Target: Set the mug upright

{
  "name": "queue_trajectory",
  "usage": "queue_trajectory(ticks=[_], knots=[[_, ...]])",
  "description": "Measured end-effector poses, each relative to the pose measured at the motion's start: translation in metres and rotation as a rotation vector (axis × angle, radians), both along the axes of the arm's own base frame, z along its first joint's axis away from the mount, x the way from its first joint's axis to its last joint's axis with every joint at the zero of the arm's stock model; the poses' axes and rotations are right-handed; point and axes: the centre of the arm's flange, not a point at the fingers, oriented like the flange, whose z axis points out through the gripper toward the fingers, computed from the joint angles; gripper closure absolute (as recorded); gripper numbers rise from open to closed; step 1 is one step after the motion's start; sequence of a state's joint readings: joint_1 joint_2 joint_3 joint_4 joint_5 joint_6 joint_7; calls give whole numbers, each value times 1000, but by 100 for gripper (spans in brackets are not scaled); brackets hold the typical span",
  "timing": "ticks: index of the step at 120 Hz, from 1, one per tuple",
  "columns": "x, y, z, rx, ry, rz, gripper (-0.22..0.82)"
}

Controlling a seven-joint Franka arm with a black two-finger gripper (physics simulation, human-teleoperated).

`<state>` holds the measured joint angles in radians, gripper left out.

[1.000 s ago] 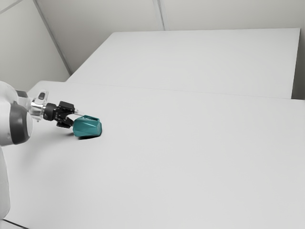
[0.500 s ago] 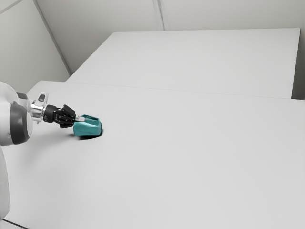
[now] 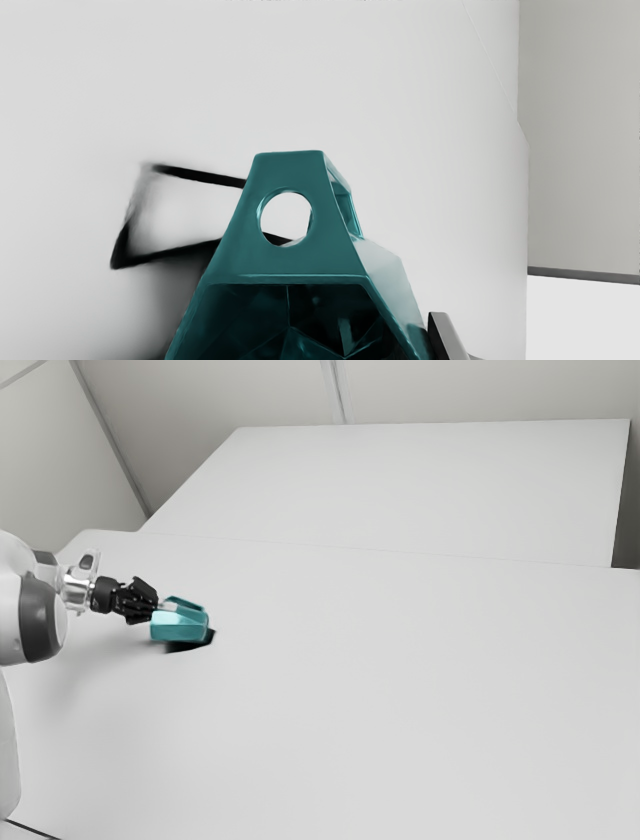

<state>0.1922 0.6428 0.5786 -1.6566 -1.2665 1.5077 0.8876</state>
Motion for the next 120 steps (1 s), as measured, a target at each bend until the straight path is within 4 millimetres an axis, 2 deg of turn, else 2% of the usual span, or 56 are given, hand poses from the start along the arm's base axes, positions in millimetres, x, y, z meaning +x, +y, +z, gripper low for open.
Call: queue_trajectory(ticks=[13,48,80,91,108,120], knots=[[6,-6,14,-4,-26,-7,78],[26,-39,58,-1,-73,-48,78],[32,-72,123,200,-23,-127,78],[38,-88,124,285,31,-160,77],[52,-107,106,394,109,-179,77],[65,-119,115,496,132,-199,77]])
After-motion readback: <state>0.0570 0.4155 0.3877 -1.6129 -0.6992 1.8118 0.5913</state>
